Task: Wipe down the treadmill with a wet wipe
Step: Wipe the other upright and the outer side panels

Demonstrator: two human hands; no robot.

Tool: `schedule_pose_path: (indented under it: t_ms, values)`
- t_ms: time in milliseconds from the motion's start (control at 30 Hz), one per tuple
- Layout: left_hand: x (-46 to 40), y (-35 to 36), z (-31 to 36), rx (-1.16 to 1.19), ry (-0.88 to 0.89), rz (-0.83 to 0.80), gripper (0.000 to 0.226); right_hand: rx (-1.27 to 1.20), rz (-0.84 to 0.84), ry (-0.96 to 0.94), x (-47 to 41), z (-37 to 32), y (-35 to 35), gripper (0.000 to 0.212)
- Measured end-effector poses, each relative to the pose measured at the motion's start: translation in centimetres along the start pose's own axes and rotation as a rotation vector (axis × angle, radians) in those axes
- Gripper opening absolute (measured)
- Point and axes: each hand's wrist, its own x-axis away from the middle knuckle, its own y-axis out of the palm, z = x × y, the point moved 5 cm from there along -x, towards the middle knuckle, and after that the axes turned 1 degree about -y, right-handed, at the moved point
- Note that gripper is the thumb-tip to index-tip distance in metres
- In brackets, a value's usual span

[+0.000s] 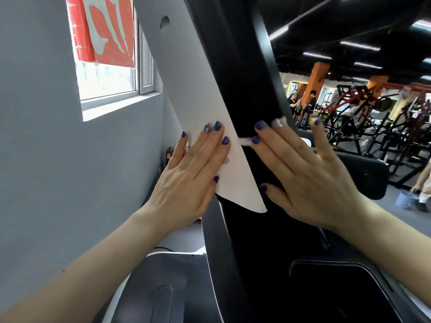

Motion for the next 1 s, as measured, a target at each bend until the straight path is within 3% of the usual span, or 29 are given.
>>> schedule_pose_path:
  t_ms: [300,600,1000]
  values:
    - [0.1,-0.1,-0.4,0.003,0.022,-0.001,0.084,0.037,-0.052,-0.089,1.0,2.9,-0.6,0.066]
    - [0.2,0.5,0.1,0.022,-0.019,0.017,0.074,0.051,-0.044,-0.244,-3.5,3.5,-1.2,0.066]
    - [0.3,0.3,0.4,-0.013,-0.057,-0.013,0.081,0.077,-0.011,-0.343,-6.7,4.1,-2.4,0.068]
